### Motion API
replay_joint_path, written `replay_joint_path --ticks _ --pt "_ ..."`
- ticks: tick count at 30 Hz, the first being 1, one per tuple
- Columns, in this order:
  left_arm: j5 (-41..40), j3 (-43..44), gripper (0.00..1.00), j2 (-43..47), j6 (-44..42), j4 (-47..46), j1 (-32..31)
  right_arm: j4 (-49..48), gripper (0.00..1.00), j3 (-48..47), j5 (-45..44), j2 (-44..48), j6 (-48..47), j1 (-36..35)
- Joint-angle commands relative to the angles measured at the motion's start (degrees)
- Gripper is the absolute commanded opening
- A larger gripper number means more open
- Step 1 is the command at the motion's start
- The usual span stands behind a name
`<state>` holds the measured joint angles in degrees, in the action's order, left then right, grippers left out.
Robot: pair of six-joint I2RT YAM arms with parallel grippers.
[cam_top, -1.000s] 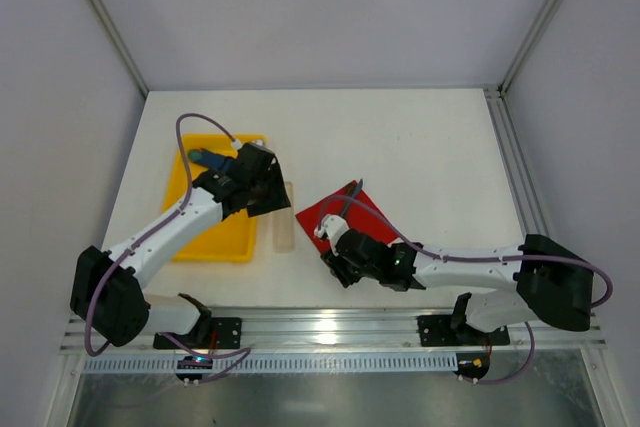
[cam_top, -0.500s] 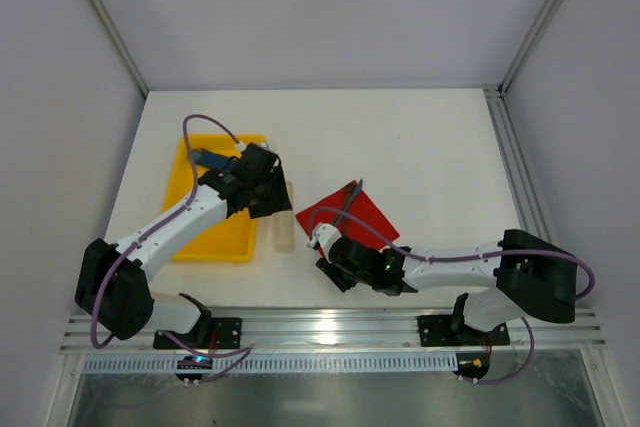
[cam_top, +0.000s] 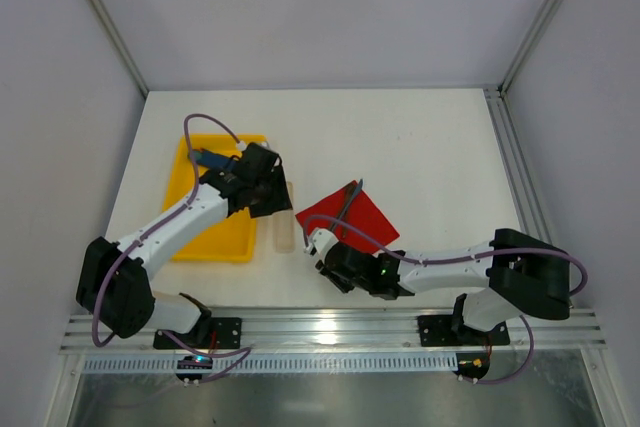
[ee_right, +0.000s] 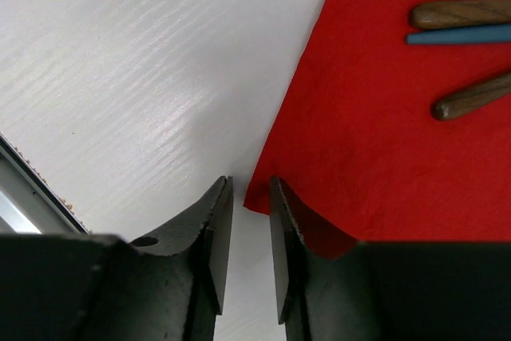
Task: Place the utensils on the paper napkin and roll it up
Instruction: Roll the napkin at the center of the board.
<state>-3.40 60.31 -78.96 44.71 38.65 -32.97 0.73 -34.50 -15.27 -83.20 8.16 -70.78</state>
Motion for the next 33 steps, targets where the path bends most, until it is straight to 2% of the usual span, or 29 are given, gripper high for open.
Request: replay_joint_path --ticks 1,4,6,7,12,19,33 --pt "-0.47 2.26 0.55 0.47 -0.67 0.11 0.01 -1.08 0.31 -1.09 -1.78 -0.48 0.62 -0.32" --pt "-0.47 2.18 0.55 0.47 -0.76 0.19 0.01 0.22 0.18 -1.36 -1.87 -0.04 0.71 -0.32" --pt "-0.64 1.83 0.55 0.38 -0.76 -0.16 0.01 1.55 0.05 -1.88 -2.05 0.58 0.45 -0.32" --pt "-0.91 1.56 0.55 0.38 -0.68 -0.42 0.01 1.81 0.04 -2.32 -2.13 0.93 0.19 -0.32" --pt "-2.75 -0.63 0.55 0.03 2.22 -1.47 0.01 4.10 0.04 -5.31 -2.92 2.60 -2.09 -0.32" --pt "-4.34 -0.99 0.55 -1.64 3.02 -1.39 -1.83 4.10 0.04 -6.72 1.20 2.69 -2.19 2.58" --pt "-3.98 -2.13 0.55 -2.78 4.86 -3.58 -4.64 0.94 0.04 -6.54 12.54 6.65 -2.36 13.83"
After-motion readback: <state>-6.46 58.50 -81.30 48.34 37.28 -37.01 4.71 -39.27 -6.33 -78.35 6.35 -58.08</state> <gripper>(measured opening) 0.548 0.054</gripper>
